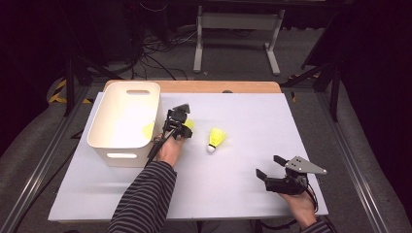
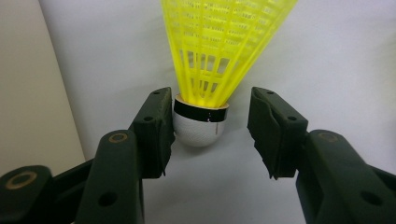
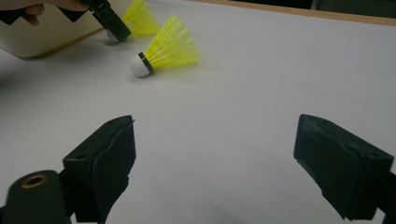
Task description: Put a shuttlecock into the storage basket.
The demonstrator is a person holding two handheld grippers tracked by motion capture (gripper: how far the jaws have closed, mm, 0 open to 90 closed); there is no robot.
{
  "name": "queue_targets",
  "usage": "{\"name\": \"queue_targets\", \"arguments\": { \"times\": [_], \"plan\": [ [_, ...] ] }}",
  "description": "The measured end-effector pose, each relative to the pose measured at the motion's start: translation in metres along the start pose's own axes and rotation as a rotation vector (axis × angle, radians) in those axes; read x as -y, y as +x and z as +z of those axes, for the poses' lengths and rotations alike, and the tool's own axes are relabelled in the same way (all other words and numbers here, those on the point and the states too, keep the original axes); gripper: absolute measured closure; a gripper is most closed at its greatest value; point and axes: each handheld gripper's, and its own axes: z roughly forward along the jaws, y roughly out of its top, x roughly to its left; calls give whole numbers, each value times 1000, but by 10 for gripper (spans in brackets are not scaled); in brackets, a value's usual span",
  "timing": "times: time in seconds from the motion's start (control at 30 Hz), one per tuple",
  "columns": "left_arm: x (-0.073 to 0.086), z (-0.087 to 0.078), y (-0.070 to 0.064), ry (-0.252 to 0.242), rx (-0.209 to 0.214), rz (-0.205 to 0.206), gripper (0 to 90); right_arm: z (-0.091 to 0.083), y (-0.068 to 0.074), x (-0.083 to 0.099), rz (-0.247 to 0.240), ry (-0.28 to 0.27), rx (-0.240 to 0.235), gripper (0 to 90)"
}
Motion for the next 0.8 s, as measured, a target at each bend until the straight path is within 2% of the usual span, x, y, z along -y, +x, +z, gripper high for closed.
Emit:
{"name": "queue_targets", "arguments": {
  "times": [0.4,0.8],
  "plan": [
    [0,5,1,-3,6,-14,625,0,0,0,2,1,0,133],
    [2,5,0,-9,15,0,639,0,-1,0,1,4,1,133]
  ]
}}
